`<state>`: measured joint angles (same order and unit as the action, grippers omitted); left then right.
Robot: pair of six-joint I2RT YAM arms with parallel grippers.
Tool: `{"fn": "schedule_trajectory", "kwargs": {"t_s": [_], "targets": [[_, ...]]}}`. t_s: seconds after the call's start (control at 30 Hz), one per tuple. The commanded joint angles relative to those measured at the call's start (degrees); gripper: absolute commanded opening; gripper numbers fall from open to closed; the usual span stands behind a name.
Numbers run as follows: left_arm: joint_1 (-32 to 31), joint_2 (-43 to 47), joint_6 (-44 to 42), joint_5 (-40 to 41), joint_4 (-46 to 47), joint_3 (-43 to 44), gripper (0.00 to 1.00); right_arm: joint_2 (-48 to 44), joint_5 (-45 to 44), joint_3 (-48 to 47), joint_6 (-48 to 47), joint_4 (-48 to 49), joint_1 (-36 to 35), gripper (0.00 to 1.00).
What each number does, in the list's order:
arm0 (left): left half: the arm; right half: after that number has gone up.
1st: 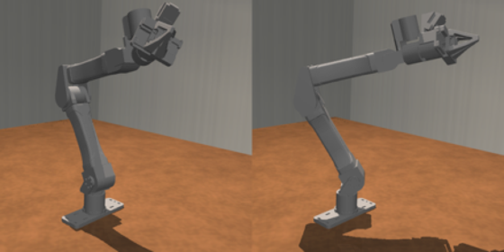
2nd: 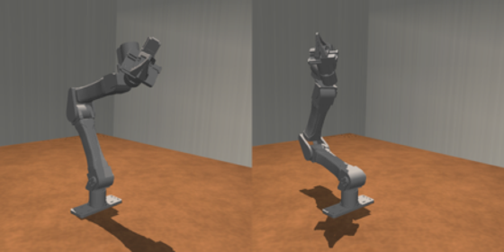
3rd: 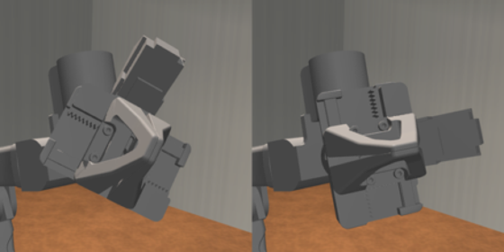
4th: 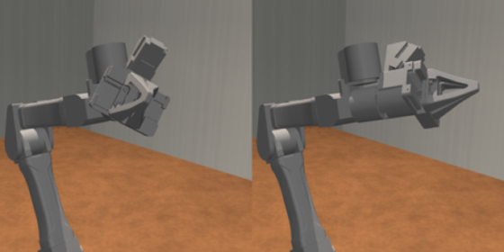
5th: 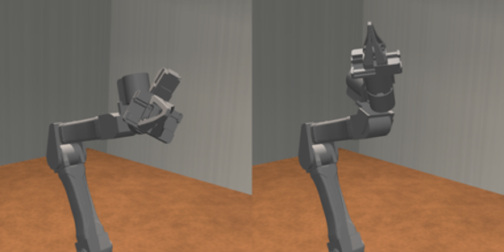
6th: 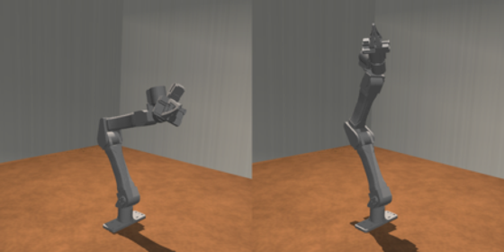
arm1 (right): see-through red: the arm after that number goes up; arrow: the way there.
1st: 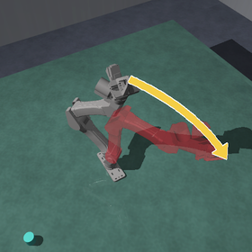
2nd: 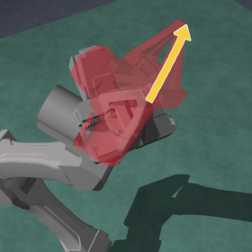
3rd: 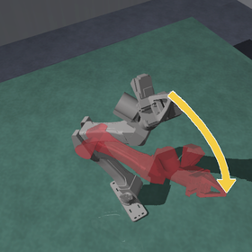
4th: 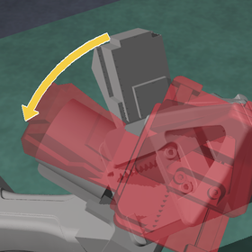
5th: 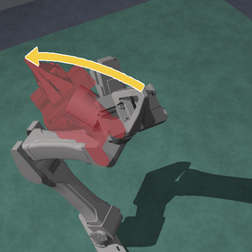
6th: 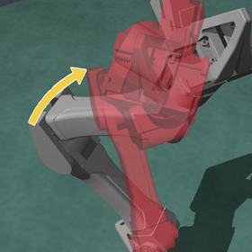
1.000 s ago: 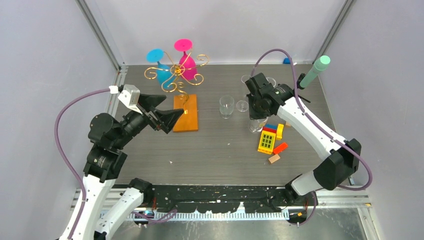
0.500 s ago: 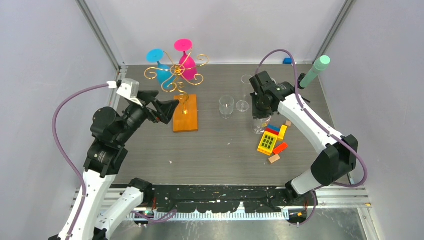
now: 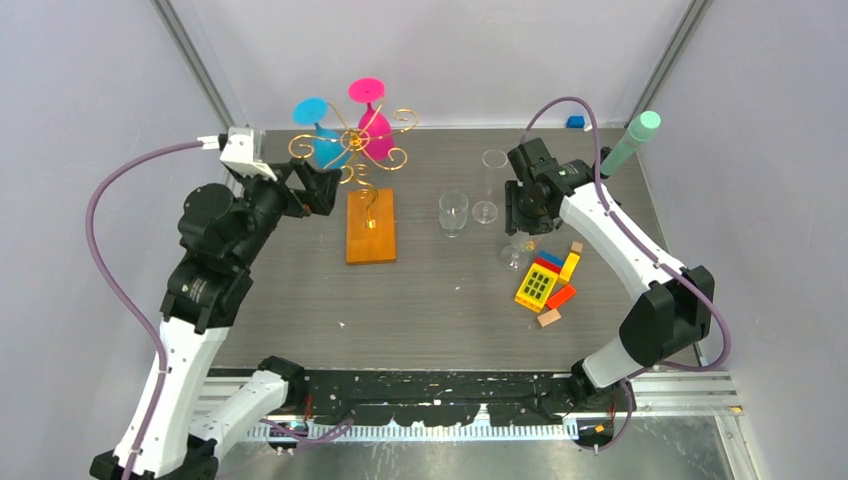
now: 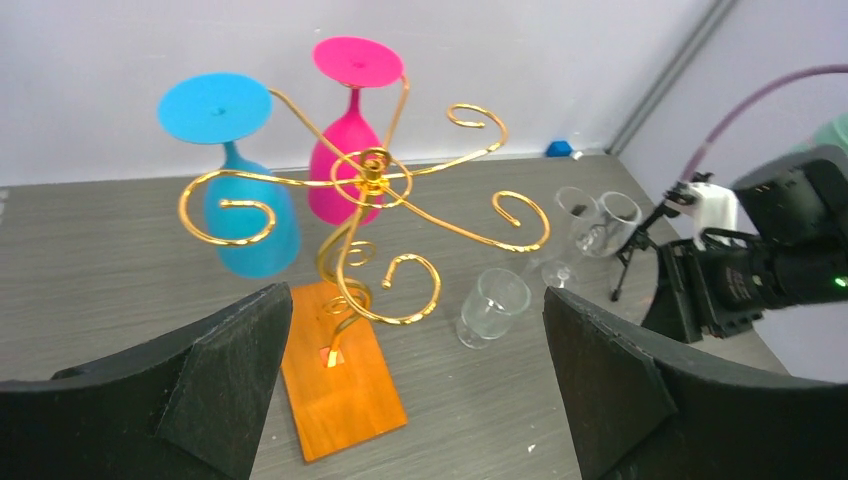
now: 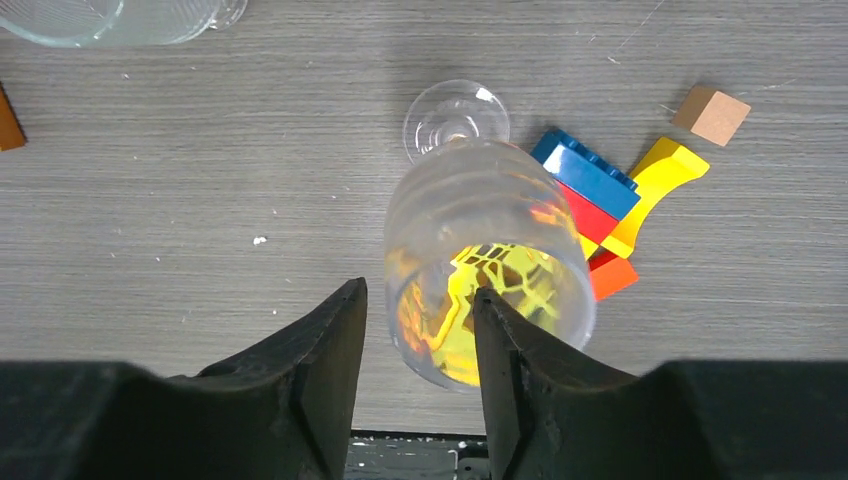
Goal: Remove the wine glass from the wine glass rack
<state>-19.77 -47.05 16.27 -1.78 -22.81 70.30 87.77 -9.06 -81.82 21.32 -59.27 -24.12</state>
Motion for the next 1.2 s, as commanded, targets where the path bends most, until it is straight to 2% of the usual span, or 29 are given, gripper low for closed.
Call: {"fn": "schedule_trajectory", "kwargs": {"t_s": [0.0, 0.1, 0.17, 0.4, 0.53, 0.63, 0.73, 0.8, 0.97, 1.17], "targets": [[-0.01, -3.82, 1.68, 9.19, -3.38, 5.31, 1.0, -0.68, -0.86, -4.24, -0.62, 1.24, 0.43, 0.52], [0.97, -6.92, 2.58, 13.35, -2.8, 7.57, 1.0, -1.33, -1.16, -6.15, -0.35, 2.19, 0.66, 0.55], [2.73, -9.15, 3.68, 13.31, -1.89, 9.27, 1.0, -1.82, -1.06, -7.84, -0.24, 2.87, 0.79, 0.58], [11.8, -17.4, 9.61, 6.81, -0.17, 14.33, 1.0, -6.71, 0.48, -8.33, 1.05, 6.75, 0.92, 0.61], [17.13, -22.18, 14.72, -0.76, 0.82, 16.63, 1.0, -10.58, 1.95, -5.76, 2.48, 10.32, 0.92, 0.61], [19.17, -24.81, 16.26, -3.25, 1.92, 17.66, 0.99, -12.81, 3.36, -3.66, 3.9, 11.51, 0.92, 0.61], [23.61, -28.26, 19.77, -8.97, 2.7, 19.03, 0.95, -14.89, 5.07, -1.96, 4.97, 12.79, 0.92, 0.61], [25.99, -30.42, 22.36, -11.39, 4.63, 19.01, 0.86, -15.73, 6.0, -1.4, 5.49, 13.48, 0.92, 0.61], [27.39, -35.97, 23.03, -12.92, 6.11, 21.95, 0.82, -16.77, 8.04, 0.05, 6.44, 14.63, 0.92, 0.61], [28.26, -41.57, 26.05, -19.92, 7.25, 24.05, 0.77, -17.84, 8.28, 1.01, 7.34, 15.44, 0.92, 0.6]]}}
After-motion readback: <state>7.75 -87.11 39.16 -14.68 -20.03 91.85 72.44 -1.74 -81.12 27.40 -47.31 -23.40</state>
